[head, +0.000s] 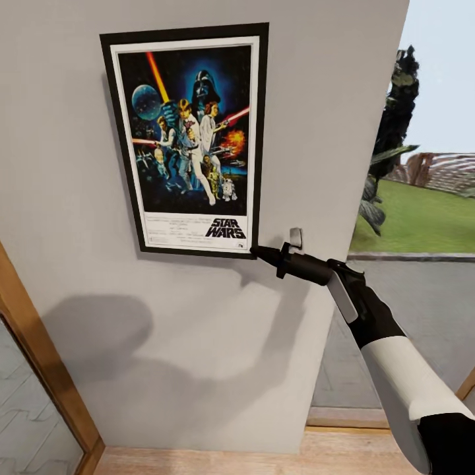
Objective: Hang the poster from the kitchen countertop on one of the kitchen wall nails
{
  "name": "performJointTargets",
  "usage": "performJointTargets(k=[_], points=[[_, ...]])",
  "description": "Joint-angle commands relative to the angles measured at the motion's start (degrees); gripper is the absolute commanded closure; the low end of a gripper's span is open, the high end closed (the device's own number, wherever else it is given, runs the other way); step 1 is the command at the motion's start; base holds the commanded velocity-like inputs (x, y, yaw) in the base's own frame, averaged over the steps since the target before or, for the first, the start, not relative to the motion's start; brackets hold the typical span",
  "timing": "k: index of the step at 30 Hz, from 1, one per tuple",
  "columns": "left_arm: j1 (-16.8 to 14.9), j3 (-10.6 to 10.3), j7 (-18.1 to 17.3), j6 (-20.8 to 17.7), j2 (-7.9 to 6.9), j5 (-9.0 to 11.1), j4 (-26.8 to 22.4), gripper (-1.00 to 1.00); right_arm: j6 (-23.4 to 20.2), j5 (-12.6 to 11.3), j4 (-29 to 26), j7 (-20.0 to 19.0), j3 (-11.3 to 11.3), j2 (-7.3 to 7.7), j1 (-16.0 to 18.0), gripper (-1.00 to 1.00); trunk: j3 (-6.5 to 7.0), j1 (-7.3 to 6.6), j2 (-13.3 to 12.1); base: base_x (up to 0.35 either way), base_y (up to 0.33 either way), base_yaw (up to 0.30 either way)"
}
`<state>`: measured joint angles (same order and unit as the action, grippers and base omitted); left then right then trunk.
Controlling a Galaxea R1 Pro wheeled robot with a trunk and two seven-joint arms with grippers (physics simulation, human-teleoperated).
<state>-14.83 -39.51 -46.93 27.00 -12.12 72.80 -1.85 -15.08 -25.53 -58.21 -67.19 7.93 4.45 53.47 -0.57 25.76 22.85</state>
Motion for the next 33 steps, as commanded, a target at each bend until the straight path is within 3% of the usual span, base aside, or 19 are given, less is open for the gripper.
performJointTargets(k=[1, 33], points=[[-0.02, -0.48, -0.09, 0.25, -0.01, 0.42, 0.01, -1.00, -0.70, -0.67, 0.03, -0.05, 0.16, 0.07, 0.04, 1.00, -0.06, 0.03, 0.07, 0.003, 0.000, 0.000], [-0.03, -0.40, -0.09, 0.29, -0.04, 0.50, 0.00, -1.00, -0.77, -0.66, -0.06, 0.04, 0.23, 0.05, 0.03, 1.00, -0.06, 0.03, 0.07, 0.050, 0.000, 0.000]])
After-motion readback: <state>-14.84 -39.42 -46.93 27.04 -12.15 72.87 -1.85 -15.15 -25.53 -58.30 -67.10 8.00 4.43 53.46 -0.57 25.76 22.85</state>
